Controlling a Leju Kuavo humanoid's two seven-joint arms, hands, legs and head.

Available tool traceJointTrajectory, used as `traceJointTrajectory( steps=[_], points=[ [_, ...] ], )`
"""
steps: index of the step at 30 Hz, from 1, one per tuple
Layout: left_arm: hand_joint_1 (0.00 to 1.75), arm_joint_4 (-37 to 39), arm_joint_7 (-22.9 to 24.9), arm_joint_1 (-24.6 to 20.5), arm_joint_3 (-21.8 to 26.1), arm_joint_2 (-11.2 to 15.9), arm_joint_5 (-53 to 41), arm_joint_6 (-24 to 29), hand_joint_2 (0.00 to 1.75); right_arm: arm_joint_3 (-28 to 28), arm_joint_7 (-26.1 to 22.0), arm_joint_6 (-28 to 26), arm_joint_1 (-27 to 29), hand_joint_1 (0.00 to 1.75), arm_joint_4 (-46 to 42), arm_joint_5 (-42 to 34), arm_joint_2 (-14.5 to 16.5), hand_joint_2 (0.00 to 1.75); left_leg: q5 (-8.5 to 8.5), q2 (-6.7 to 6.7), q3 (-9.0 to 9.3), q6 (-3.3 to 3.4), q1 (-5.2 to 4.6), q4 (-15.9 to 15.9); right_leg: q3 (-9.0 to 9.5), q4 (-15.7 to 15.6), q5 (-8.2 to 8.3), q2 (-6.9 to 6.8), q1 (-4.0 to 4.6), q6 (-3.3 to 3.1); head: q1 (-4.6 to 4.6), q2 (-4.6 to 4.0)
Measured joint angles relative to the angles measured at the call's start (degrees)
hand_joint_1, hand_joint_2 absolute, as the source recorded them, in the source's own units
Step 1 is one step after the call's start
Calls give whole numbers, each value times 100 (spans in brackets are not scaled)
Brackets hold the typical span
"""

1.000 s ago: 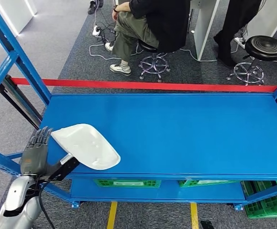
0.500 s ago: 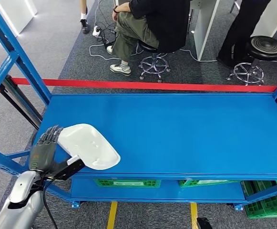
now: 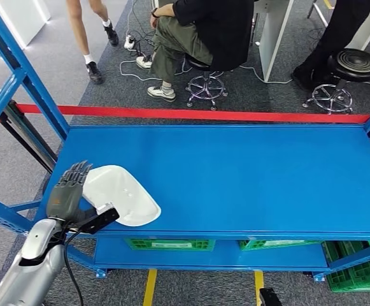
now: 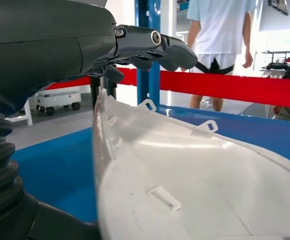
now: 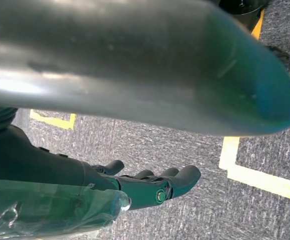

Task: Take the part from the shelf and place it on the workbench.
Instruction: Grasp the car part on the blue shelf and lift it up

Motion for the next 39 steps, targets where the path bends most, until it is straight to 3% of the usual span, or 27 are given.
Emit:
traceJointTrajectory(
  steps=[2, 4, 8, 9, 13, 31, 39],
  points=[
    [3, 58, -16, -46, -38, -13, -32, 32, 175, 0, 2, -6, -4, 0, 0, 33, 2, 0, 1, 0, 0, 1, 0, 0, 0, 0, 0, 0, 0, 0, 1, 0],
    [24, 94, -27, -76, -81, -16, -43, 22, 175, 0, 5, -16, -5, 0, 0, 64, 3, 0, 2, 0, 1, 2, 0, 0, 1, 0, 1, 0, 0, 0, -1, 0],
    [161, 147, -35, -104, -148, -23, -56, -20, 175, 0, 6, -32, -5, 0, 0, 113, 9, 0, 2, 0, 1, 2, 0, 0, 0, 0, 1, 1, 0, -1, -1, 0],
    [166, 158, -36, -105, -167, -25, -62, -24, 175, 0, 4, -36, -5, 0, 0, 127, 11, 0, 3, 0, 1, 2, 0, 0, -1, 0, 2, 1, 0, -1, -1, 0],
    [174, 192, -40, -107, -241, -24, -70, -53, 175, 0, -7, -43, -6, 0, 0, 163, 14, 0, 3, 0, 0, 2, 0, 0, -2, 0, 2, 0, 0, -1, -1, 0],
    [175, 210, 11, -140, -388, -12, -19, 75, 175, -6, -53, -120, -6, 0, 0, 263, 16, 0, 2, 0, -1, 2, 0, 0, -5, 0, 2, 2, 0, -2, -1, 0],
    [175, -562, 260, 95, -391, -24, -6, 228, 175, -60, -133, -203, 35, 0, 0, 254, 16, 0, 2, 0, -1, 2, -1, 1, -12, 0, 3, 1, 0, -2, 0, 0]
  ],
)
